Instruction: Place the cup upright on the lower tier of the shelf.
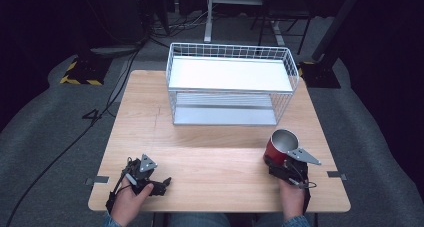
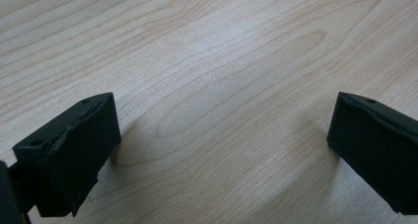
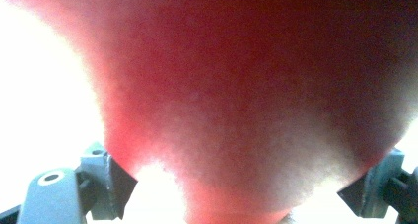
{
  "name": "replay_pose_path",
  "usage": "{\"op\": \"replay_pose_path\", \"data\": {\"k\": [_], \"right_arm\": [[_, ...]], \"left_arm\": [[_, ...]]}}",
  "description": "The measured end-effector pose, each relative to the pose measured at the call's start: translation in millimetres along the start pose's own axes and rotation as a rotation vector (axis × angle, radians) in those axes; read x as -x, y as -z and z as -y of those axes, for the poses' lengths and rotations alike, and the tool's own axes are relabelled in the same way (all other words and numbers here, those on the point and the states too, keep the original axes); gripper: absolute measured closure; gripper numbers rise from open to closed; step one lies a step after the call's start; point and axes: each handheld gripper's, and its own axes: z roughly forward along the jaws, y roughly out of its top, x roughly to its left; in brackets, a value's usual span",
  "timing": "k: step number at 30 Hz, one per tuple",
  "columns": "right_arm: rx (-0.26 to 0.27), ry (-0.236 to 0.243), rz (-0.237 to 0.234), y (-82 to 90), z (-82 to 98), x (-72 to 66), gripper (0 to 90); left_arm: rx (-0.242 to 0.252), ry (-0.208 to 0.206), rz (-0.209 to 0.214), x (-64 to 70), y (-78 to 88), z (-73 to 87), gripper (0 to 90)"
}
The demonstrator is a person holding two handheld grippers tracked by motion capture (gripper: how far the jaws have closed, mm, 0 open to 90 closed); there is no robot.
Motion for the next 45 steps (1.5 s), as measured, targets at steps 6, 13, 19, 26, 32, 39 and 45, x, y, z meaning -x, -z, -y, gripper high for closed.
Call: {"op": "replay_pose_path", "data": {"k": [6,13,19,26,32,39,45], "right_arm": [[0.006,0.018,0.015,0.3,0.3,-2.9,18.0],[0.043,0.015,0.005,1.6,0.6,-5.3,18.2],[0.046,0.018,-0.006,3.9,-5.1,-5.7,18.2],[0.065,0.035,-0.036,10.6,-30.0,-9.9,18.2],[0.062,0.061,-0.061,10.3,-45.7,-15.7,18.2],[0.060,0.071,-0.096,5.5,-61.7,-23.6,18.2],[0.058,0.091,-0.125,-3.4,-75.5,-31.9,18.2]], "left_arm": [[0.001,-0.001,0.000,0.2,0.0,0.2,0.1],[0.002,0.000,0.000,0.2,0.0,0.1,0.1],[0.002,0.000,0.000,0.2,0.0,0.2,0.1],[0.010,0.000,0.011,0.2,3.7,2.8,2.4],[0.035,0.006,0.000,-0.8,12.3,6.6,15.1],[0.071,0.030,-0.005,-1.2,21.6,11.0,15.0],[0.112,0.052,-0.022,-4.0,32.1,17.7,15.1]]}}
